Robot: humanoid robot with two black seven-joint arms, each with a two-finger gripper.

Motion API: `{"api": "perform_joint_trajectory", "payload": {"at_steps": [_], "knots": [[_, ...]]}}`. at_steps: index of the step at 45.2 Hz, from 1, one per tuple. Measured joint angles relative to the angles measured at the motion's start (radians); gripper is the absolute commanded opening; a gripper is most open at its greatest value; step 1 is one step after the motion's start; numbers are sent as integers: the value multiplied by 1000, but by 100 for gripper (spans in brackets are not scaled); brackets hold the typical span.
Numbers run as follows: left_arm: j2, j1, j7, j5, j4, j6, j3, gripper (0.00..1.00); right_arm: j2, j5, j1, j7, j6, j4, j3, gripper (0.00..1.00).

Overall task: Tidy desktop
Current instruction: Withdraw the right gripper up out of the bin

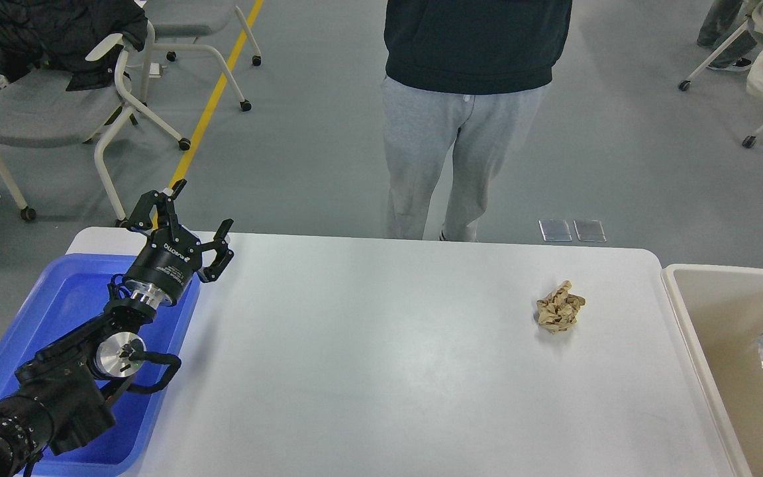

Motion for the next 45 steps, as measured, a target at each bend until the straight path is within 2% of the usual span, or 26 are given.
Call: {"api": "perform_joint_trajectory", "payload": {"at_steps": [8,9,11,12,15,28,45], "knots": [[0,0,0,0,0,0,0,100,20,0,-5,2,-2,-3,-3,0],[0,0,0,0,0,0,0,100,22,0,-5,2,-3,-3,-3,17],[0,0,0,0,0,0,0,100,27,0,-6,4,-3,-2,-3,66],[0,0,0,0,0,0,0,100,29,0,-6,5,-3,-1,-3,76],[0,0,0,0,0,0,0,100,35,0,-6,12,-3,-1,-3,99],[0,0,0,0,0,0,0,100,50,1,10,44,5,2,2,100],[0,0,0,0,0,0,1,100,17,87,106,50,7,2,15,100]]}}
